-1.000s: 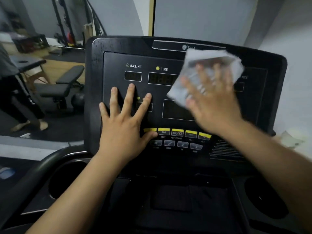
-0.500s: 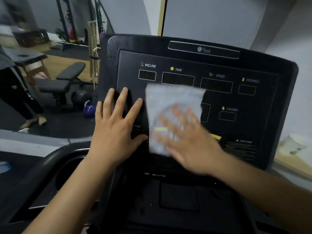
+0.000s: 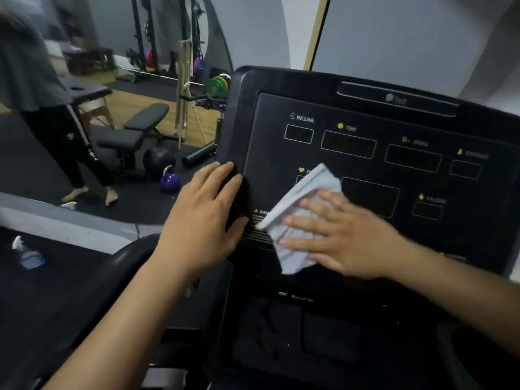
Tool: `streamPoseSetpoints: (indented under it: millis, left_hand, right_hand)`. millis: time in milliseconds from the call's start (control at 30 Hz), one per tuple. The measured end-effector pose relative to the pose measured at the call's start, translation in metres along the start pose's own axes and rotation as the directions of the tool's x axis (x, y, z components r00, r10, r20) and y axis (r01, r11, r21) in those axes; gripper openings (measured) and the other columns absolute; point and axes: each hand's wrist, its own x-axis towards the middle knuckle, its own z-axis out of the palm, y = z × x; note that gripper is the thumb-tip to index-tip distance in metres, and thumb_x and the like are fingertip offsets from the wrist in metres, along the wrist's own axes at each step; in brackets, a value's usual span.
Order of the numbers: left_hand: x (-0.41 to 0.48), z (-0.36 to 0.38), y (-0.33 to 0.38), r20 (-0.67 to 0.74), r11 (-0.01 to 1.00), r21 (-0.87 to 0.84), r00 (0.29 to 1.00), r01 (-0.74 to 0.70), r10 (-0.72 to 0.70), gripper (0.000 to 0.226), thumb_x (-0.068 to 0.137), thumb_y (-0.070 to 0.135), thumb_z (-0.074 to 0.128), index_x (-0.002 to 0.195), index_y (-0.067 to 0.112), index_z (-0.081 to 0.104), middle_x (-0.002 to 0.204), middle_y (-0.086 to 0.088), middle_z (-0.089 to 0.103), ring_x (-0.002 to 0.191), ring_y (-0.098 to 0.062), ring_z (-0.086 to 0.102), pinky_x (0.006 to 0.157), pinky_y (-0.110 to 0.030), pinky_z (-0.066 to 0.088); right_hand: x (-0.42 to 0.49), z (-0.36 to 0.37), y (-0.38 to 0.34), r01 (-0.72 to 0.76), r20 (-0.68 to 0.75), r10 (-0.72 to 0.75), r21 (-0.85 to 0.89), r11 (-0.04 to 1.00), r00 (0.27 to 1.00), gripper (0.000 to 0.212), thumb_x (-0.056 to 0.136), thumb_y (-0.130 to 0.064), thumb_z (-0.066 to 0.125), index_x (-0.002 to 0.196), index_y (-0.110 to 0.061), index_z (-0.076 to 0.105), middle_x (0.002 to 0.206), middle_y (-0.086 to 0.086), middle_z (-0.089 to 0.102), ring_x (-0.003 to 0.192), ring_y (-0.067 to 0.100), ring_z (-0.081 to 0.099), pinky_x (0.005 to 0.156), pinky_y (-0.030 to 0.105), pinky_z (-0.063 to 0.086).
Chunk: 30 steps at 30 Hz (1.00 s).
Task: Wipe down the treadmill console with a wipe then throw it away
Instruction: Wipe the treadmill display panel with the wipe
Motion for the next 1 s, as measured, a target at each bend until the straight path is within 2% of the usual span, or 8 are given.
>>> streamPoseSetpoints:
  millis: [200, 333, 400, 600, 733, 833, 900, 1000]
  left_hand:
    - [-0.001, -0.002, 0.0, 0.029, 1.0, -0.028, 1.0, -0.002, 0.003, 0.056, 0.082, 0.022, 0.07, 0.132, 0.001, 0.056, 0.149, -0.015, 0.042, 0.138, -0.034, 0.036, 0.108, -0.041, 0.038]
    - [-0.011, -0.011, -0.014, -0.096, 0.995, -0.026, 0.991, -0.094, 0.091, 0.02, 0.085, 0.013, 0.057, 0.095, 0.002, 0.07, 0.133, -0.016, 0.057, 0.125, -0.033, 0.053, 0.083, -0.039, 0.056]
    - [-0.021, -0.013, -0.02, -0.162, 0.992, -0.033, 0.98, -0.125, 0.118, 0.025, 0.084, 0.009, 0.057, 0.103, 0.0, 0.071, 0.129, -0.018, 0.061, 0.121, -0.035, 0.056, 0.089, -0.04, 0.053]
    - [-0.01, -0.016, -0.009, -0.246, 0.981, -0.053, 0.955, -0.186, 0.168, 0.035, 0.081, 0.002, 0.057, 0.114, -0.002, 0.067, 0.132, -0.023, 0.058, 0.122, -0.039, 0.055, 0.099, -0.045, 0.048]
    - [0.002, -0.023, -0.009, -0.283, 0.977, -0.036, 0.94, -0.208, 0.19, 0.042, 0.083, 0.007, 0.049, 0.122, -0.001, 0.064, 0.139, -0.023, 0.053, 0.128, -0.038, 0.05, 0.101, -0.043, 0.046]
    - [0.015, -0.018, -0.01, -0.182, 0.983, -0.034, 0.968, -0.18, 0.171, 0.045, 0.09, 0.014, 0.049, 0.133, 0.001, 0.056, 0.149, -0.022, 0.042, 0.14, -0.037, 0.035, 0.108, -0.044, 0.039]
    - [0.026, -0.009, -0.005, -0.096, 0.982, -0.051, 0.979, -0.184, 0.178, 0.047, 0.097, 0.026, 0.042, 0.137, 0.003, 0.051, 0.154, -0.02, 0.035, 0.146, -0.034, 0.025, 0.116, -0.043, 0.03]
    - [0.033, 0.004, 0.003, -0.052, 0.985, -0.057, 0.986, -0.164, 0.161, 0.054, 0.101, 0.037, 0.034, 0.138, 0.001, 0.049, 0.154, -0.02, 0.035, 0.148, -0.033, 0.021, 0.118, -0.046, 0.026]
  right_hand:
    - [0.09, -0.029, 0.069, -0.549, -0.182, 0.542, 0.014, 0.836, 0.821, 0.057, 0.097, -0.049, 0.026, 0.151, -0.031, 0.027, 0.162, 0.01, 0.016, 0.147, 0.043, 0.009, 0.117, 0.06, 0.0]
    - [0.069, -0.001, -0.036, -0.127, -0.051, 0.13, 0.054, 0.99, 0.99, 0.05, 0.09, -0.043, 0.049, 0.138, -0.03, 0.05, 0.157, 0.008, 0.033, 0.145, 0.042, 0.02, 0.117, 0.06, 0.009]
    - [0.05, -0.007, -0.02, 0.017, 0.038, -0.018, 0.031, 0.999, 0.999, 0.049, 0.093, -0.047, 0.045, 0.141, -0.035, 0.047, 0.153, 0.003, 0.039, 0.144, 0.036, 0.027, 0.118, 0.055, 0.011]
    - [0.129, -0.04, 0.072, -0.532, -0.15, 0.529, 0.021, 0.847, 0.836, 0.056, 0.098, -0.052, 0.022, 0.152, -0.037, 0.022, 0.163, 0.006, 0.008, 0.149, 0.039, 0.002, 0.118, 0.06, 0.001]
    - [0.108, -0.008, -0.036, -0.188, -0.052, 0.193, 0.085, 0.978, 0.98, 0.049, 0.096, -0.044, 0.037, 0.142, -0.03, 0.046, 0.158, 0.008, 0.031, 0.148, 0.038, 0.014, 0.116, 0.062, 0.011]
    - [0.044, -0.005, -0.032, -0.014, 0.087, 0.007, 0.08, 0.997, 0.996, 0.045, 0.096, -0.043, 0.046, 0.141, -0.039, 0.046, 0.151, -0.002, 0.044, 0.134, 0.031, 0.044, 0.11, 0.054, 0.032]
    - [0.014, -0.007, 0.018, -0.157, 0.066, 0.153, 0.051, 0.986, 0.986, 0.049, 0.098, -0.047, 0.041, 0.146, -0.044, 0.036, 0.149, -0.004, 0.046, 0.128, 0.032, 0.05, 0.106, 0.05, 0.034]
    - [0.022, -0.026, 0.072, -0.531, 0.002, 0.533, 0.079, 0.843, 0.846, 0.051, 0.098, -0.056, 0.024, 0.148, -0.053, 0.01, 0.162, -0.01, 0.011, 0.14, 0.036, 0.032, 0.108, 0.055, 0.032]
